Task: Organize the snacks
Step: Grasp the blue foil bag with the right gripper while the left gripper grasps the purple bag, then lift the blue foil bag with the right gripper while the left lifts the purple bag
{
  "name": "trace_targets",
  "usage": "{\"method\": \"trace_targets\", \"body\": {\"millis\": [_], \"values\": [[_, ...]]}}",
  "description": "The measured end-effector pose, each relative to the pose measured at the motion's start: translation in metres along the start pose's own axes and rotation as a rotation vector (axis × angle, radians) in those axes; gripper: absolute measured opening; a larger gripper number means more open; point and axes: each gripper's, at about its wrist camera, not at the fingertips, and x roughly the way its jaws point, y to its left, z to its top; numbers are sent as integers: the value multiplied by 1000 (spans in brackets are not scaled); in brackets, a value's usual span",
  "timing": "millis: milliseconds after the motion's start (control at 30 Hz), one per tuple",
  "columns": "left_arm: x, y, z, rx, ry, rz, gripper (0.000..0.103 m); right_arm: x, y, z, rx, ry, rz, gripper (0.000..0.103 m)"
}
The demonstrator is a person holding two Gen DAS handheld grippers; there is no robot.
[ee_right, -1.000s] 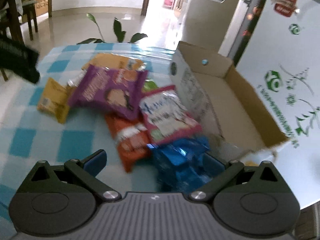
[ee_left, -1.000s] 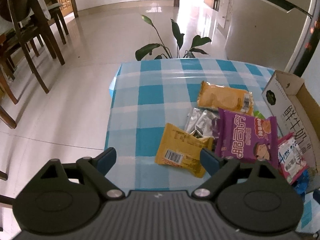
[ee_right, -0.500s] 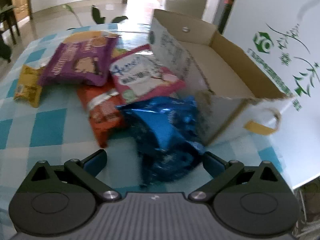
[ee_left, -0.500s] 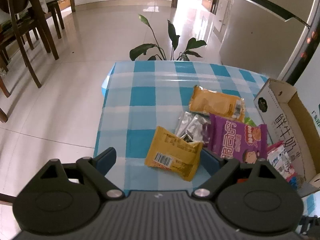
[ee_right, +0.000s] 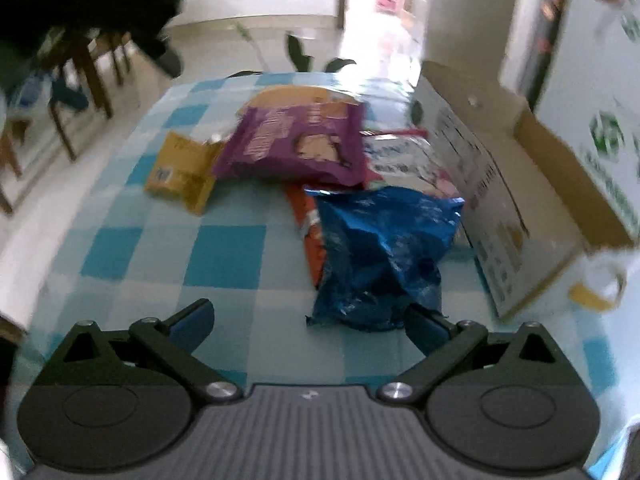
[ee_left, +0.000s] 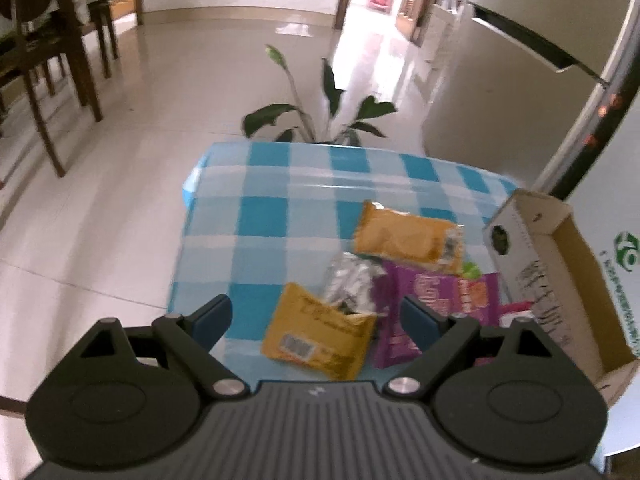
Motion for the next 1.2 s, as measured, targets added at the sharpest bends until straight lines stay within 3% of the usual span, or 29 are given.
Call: {"method": "trace_targets", "body": {"millis": [100,267,533,633,900,1100,1200], "values": [[8,-10,2,11,34,-65,91,-1,-16,7,76,-21,-32,103],[23,-33,1,61,79,-165,91,1,-33,17,96,-56,-58,102],[59,-66,-2,119,146,-253,91,23,-49,24,160,-1,-40,78],[70,-70,-2,97,161,-252,91,25,-51,24,167,-6,-29,74],[83,-68,15,13,82,-249,93,20,-41,23,165,-9,40,70],[104,-74,10,74,110,-218,93,21,-40,24,159,-3,47,70],[100,-71,-1,92,86,-186,92,20,-40,26,175,0,52,70]]}}
